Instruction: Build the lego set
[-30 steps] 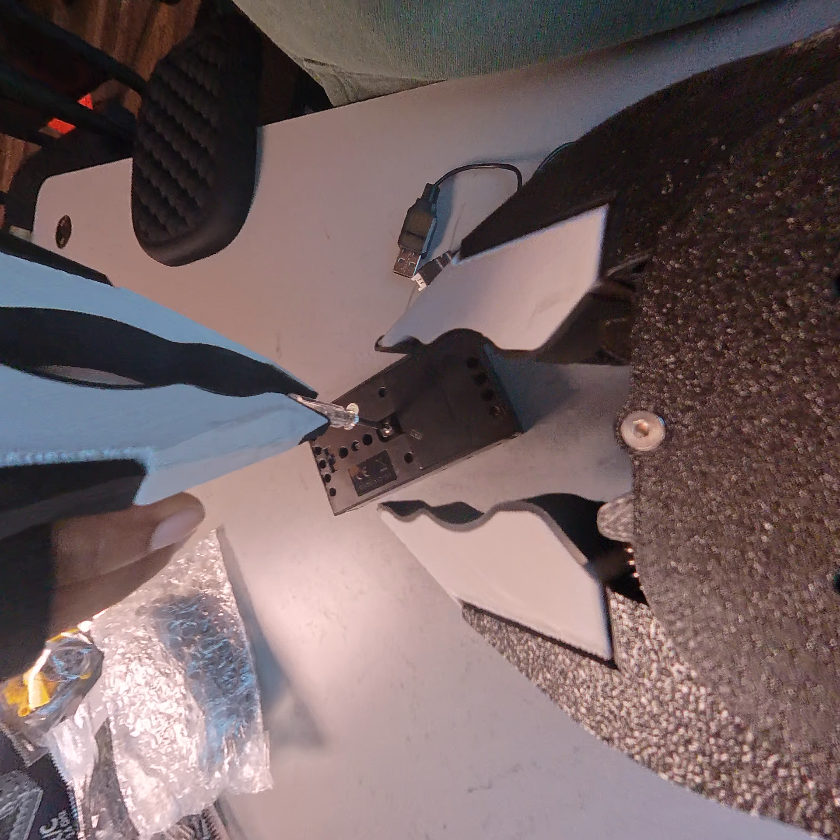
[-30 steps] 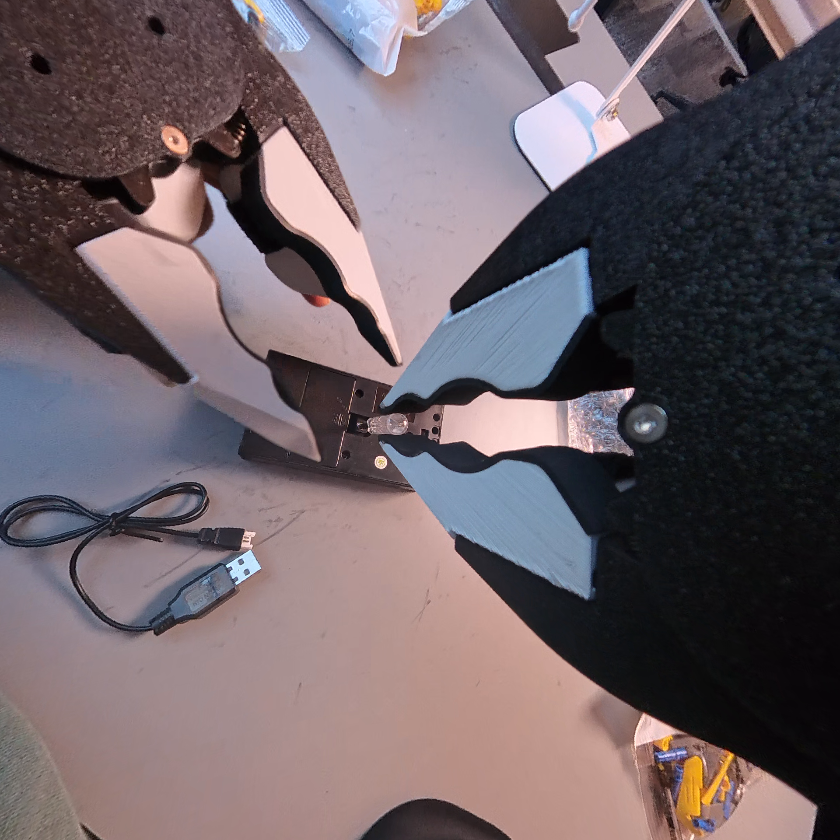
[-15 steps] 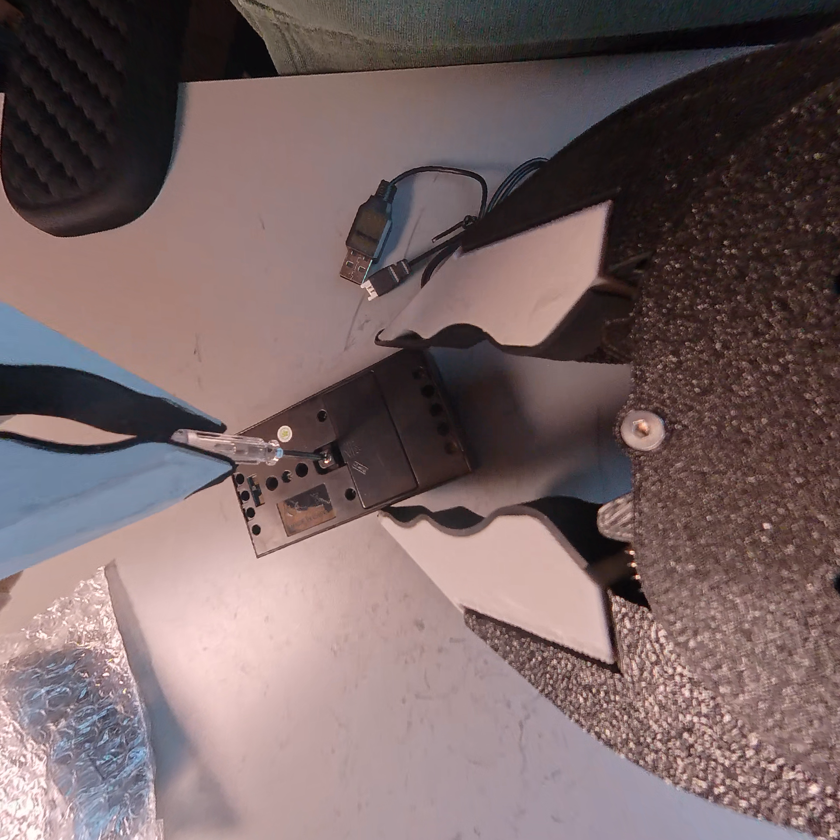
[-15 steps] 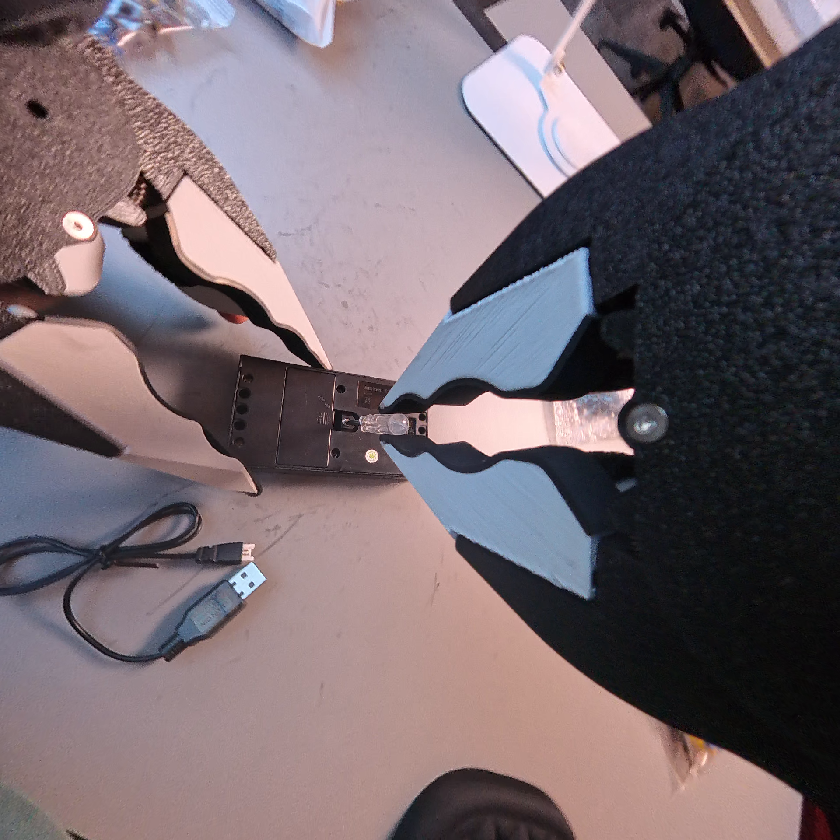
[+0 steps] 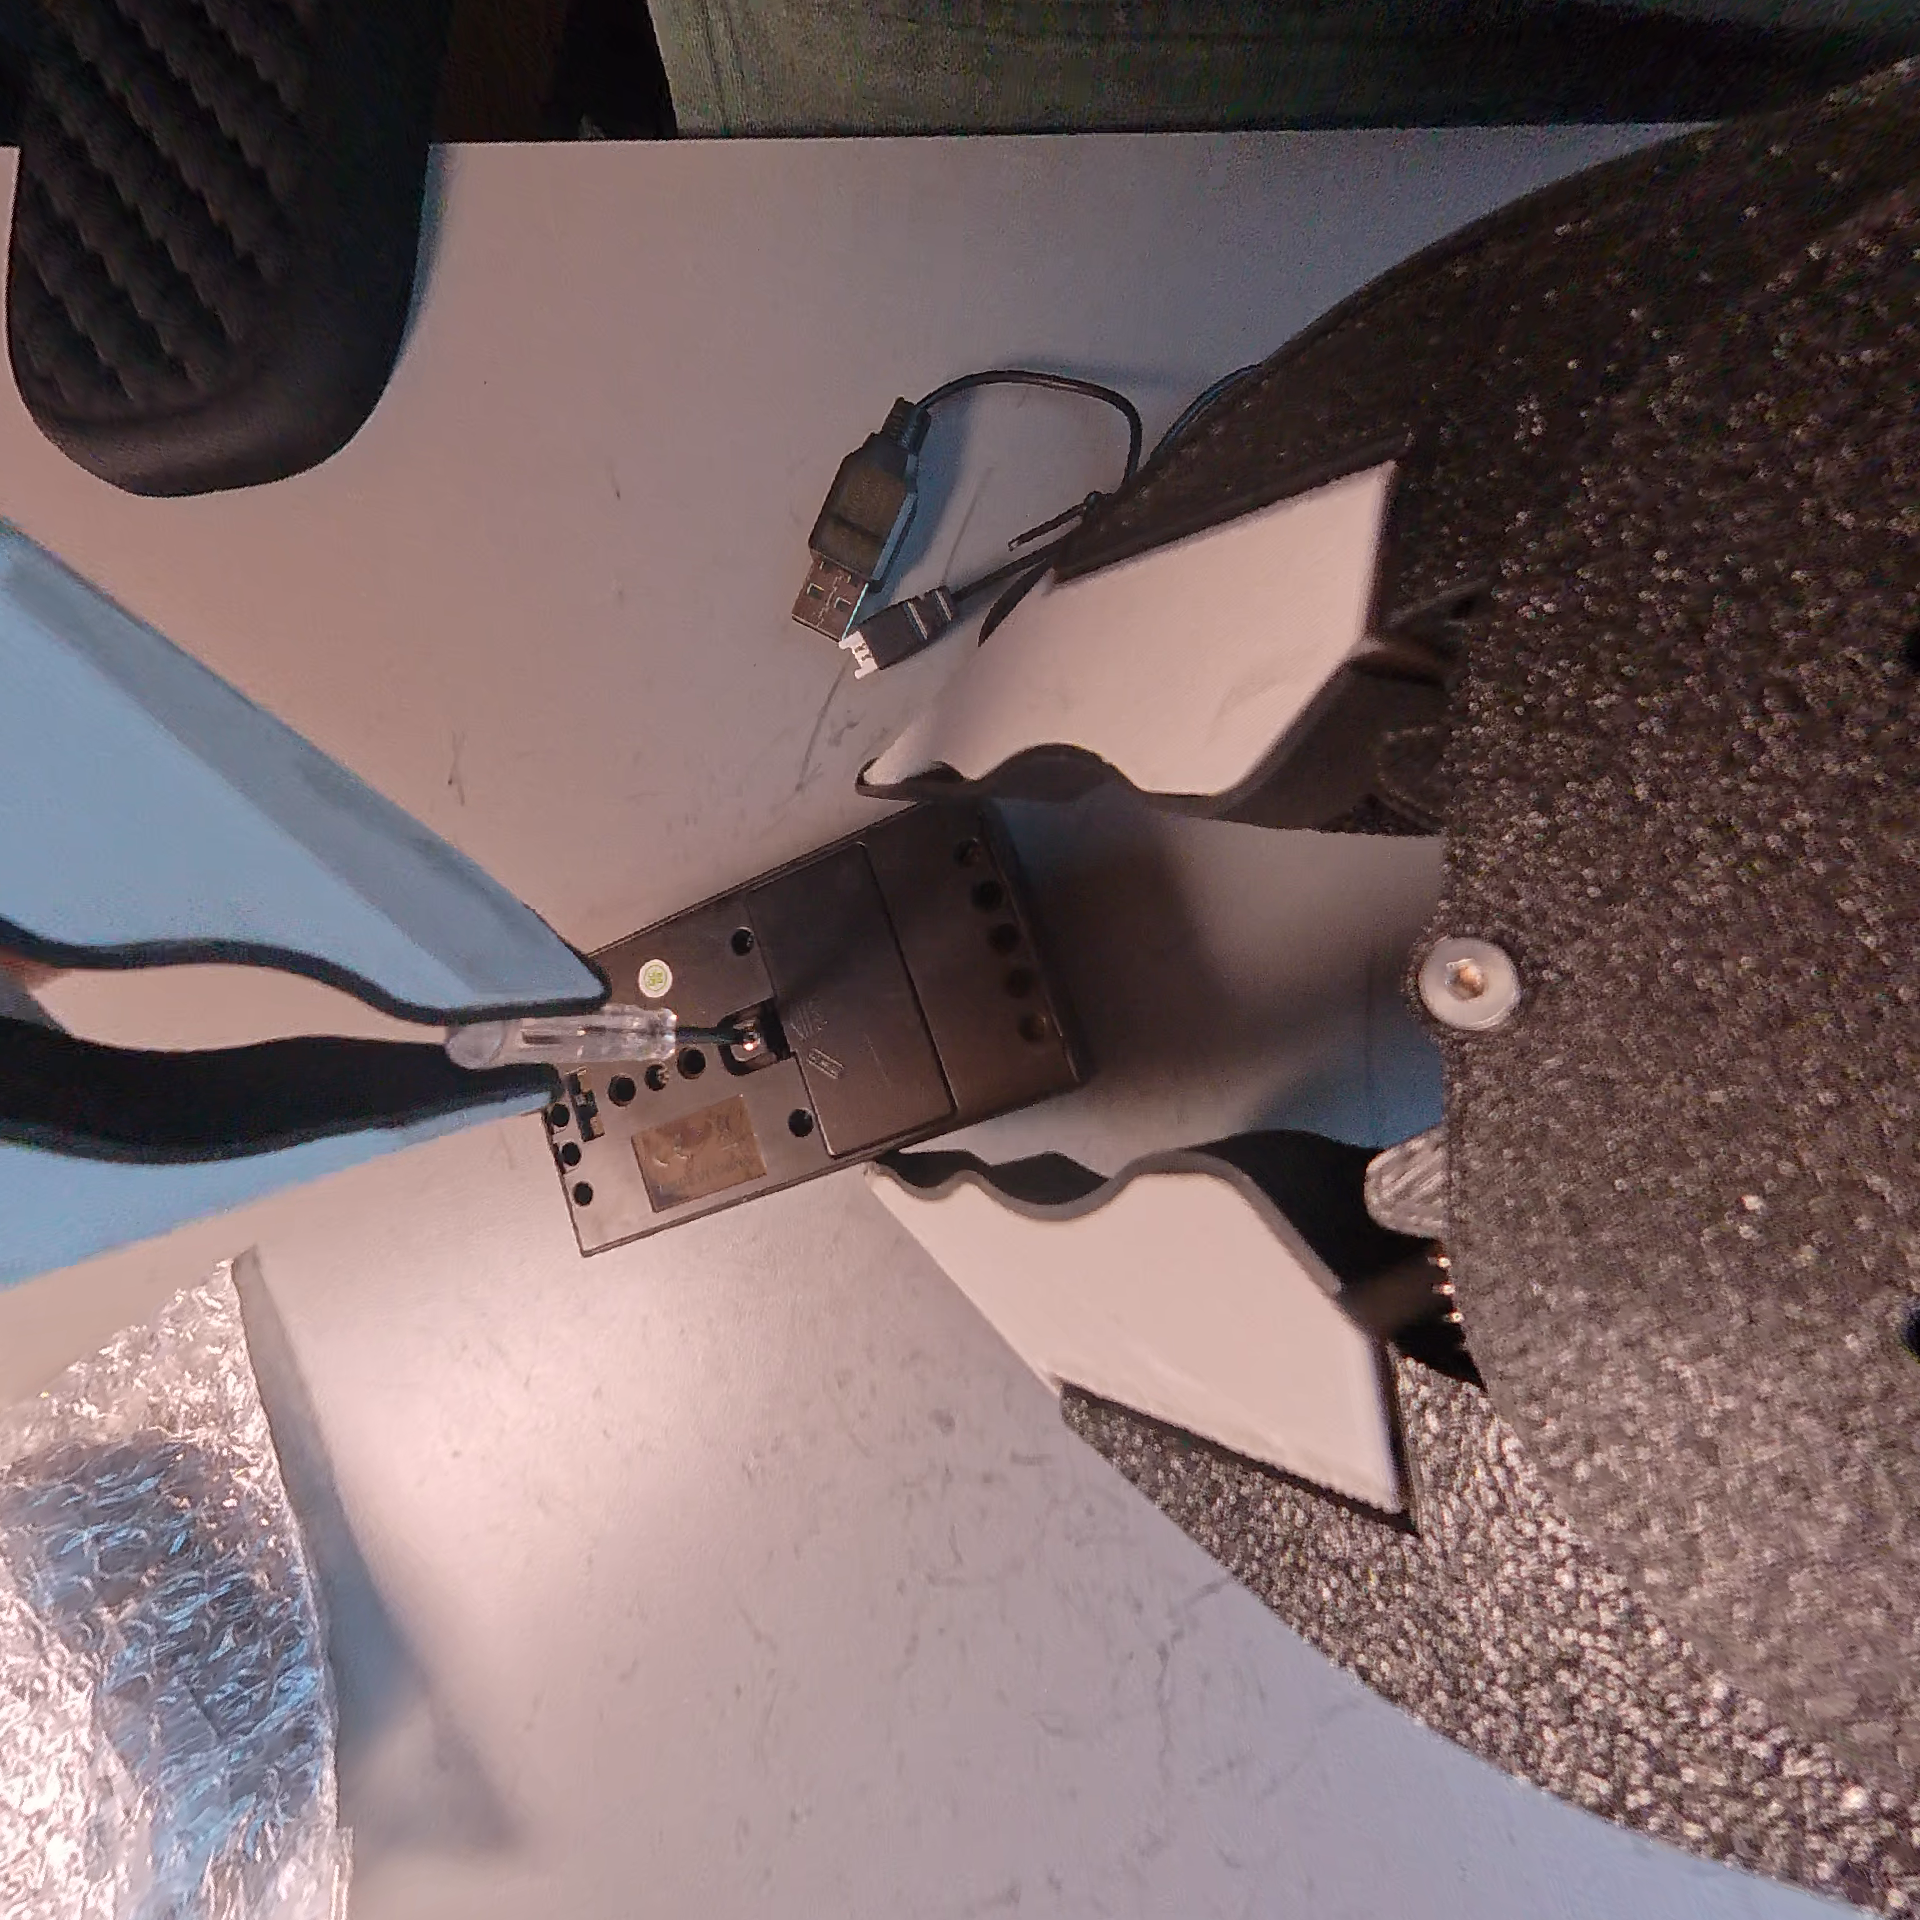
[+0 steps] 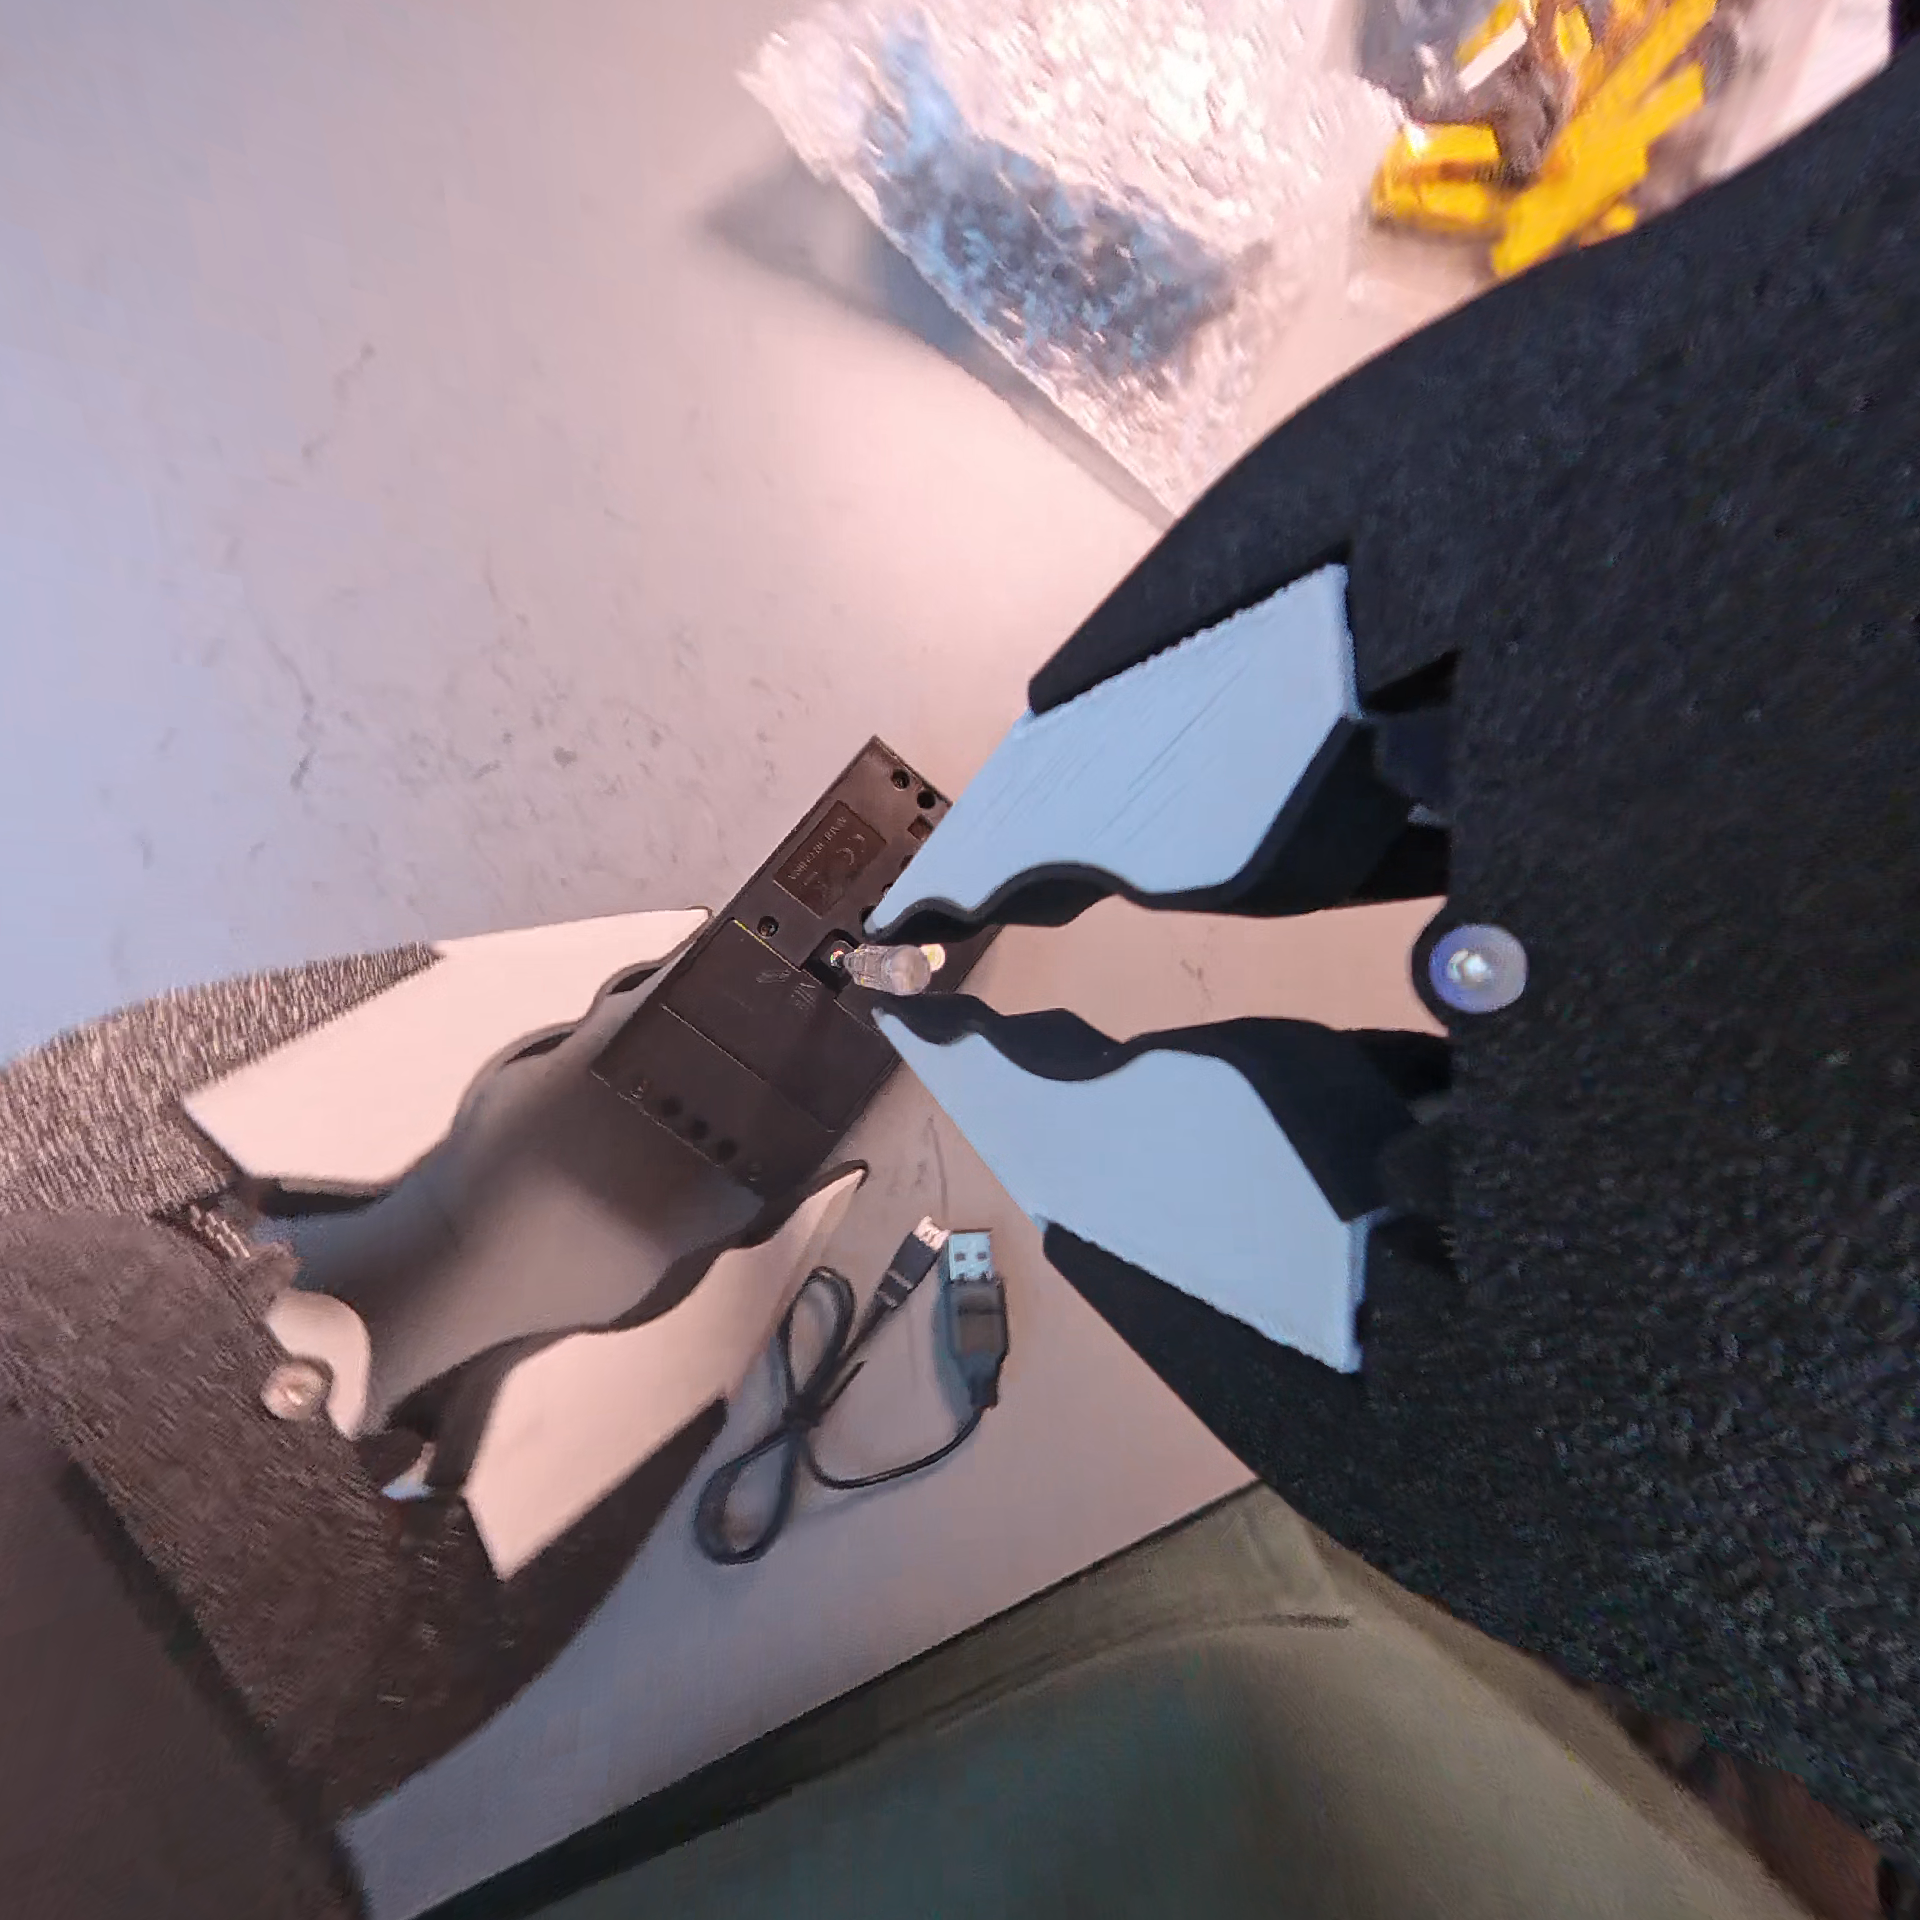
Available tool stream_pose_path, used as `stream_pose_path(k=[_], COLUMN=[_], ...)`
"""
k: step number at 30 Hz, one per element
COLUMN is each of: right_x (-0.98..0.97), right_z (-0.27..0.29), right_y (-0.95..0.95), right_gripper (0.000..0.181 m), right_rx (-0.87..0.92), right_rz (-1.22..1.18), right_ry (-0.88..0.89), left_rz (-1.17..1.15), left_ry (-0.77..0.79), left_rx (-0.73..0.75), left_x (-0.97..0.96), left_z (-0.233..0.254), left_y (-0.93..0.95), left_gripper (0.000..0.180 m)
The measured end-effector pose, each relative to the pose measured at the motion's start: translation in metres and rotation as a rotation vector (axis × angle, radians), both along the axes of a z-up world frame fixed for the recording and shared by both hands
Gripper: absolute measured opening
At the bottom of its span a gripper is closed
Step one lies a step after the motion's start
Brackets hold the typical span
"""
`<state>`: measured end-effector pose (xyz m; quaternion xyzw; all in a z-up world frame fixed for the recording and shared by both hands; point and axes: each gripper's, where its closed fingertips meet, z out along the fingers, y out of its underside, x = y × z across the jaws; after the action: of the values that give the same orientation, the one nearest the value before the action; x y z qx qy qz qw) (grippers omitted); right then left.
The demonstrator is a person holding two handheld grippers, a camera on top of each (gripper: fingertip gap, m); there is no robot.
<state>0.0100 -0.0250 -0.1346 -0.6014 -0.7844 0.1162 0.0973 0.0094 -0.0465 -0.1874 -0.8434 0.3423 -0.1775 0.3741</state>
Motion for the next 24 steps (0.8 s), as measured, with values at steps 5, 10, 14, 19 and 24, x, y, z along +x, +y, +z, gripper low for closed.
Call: stream_pose_path(k=[5,10,14,19,24], right_x=[-0.0023,-0.0025,-0.0024,-0.0037,-0.0050], right_z=[-0.0001,-0.0003,-0.0003,-0.0005,-0.0006], right_y=[0.0020,0.0038,0.0043,0.0078,0.0084], right_gripper=[0.007,0.007,0.007,0.007,0.007], right_rx=[-0.057,-0.127,-0.169,-0.213,-0.182], right_rz=[-0.247,-0.482,-0.642,-0.760,-0.694], right_ry=[0.010,0.059,0.109,0.152,0.167], left_rz=[0.019,0.023,0.024,0.025,0.000], left_ry=[0.010,0.021,0.024,0.022,-0.006], left_rx=[0.005,0.008,0.010,0.011,0.007], left_x=[0.0000,0.0001,0.0003,0.0007,0.0005], left_z=[-0.0003,-0.0004,-0.0005,-0.0005,0.0002], left_y=[0.0006,0.0002,-0.0003,-0.0006,-0.0024], left_gripper=[0.066,0.066,0.066,0.065,0.066])
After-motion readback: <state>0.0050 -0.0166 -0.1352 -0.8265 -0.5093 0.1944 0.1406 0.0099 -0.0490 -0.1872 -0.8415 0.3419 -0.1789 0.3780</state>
